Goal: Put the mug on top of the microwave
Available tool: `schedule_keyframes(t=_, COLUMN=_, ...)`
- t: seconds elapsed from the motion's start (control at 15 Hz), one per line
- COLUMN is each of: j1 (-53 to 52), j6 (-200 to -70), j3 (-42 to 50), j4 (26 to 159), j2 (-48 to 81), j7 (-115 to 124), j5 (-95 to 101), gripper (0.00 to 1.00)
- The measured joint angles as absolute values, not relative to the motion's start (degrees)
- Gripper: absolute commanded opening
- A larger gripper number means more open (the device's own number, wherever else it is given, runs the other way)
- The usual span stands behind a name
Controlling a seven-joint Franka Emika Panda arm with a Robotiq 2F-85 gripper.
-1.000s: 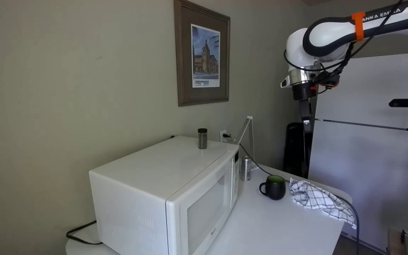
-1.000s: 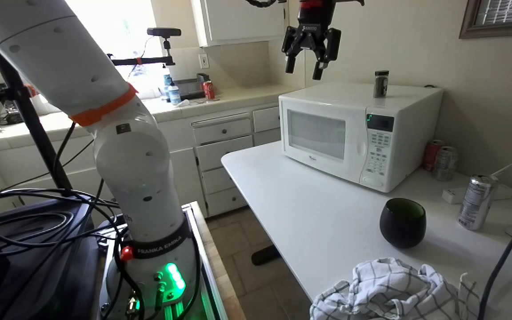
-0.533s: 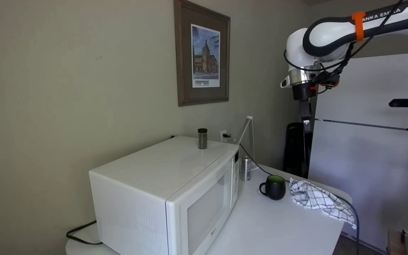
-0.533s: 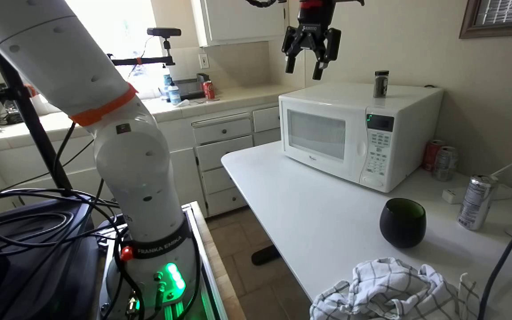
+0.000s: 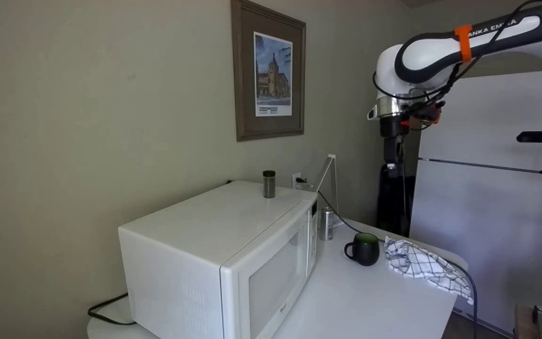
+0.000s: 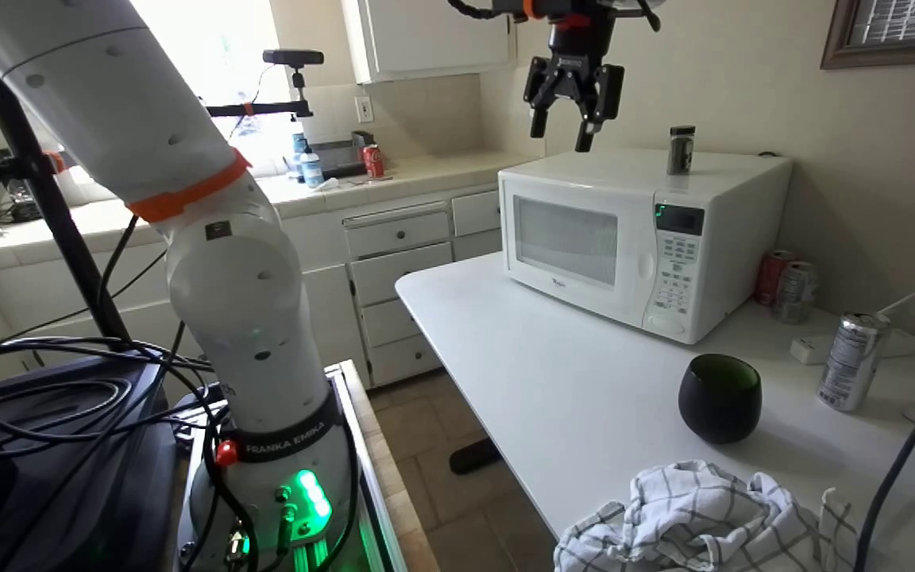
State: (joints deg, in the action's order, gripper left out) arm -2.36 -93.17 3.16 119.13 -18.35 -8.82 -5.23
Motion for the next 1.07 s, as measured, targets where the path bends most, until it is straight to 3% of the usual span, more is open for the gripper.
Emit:
schedule_keyframes(t=0.47, j1=-0.69, j6=-122.95, j3=3.54, j4=125.92, j2=-8.27, j7=-11.53, j5=-5.15, gripper=1.00)
schedule_keyframes(t=1.07, j1=4.38, j6=-132.67, j3=7.53, j4=131.96, j2=-0.65, j7=-21.53, j5=-3.15, gripper=1.00)
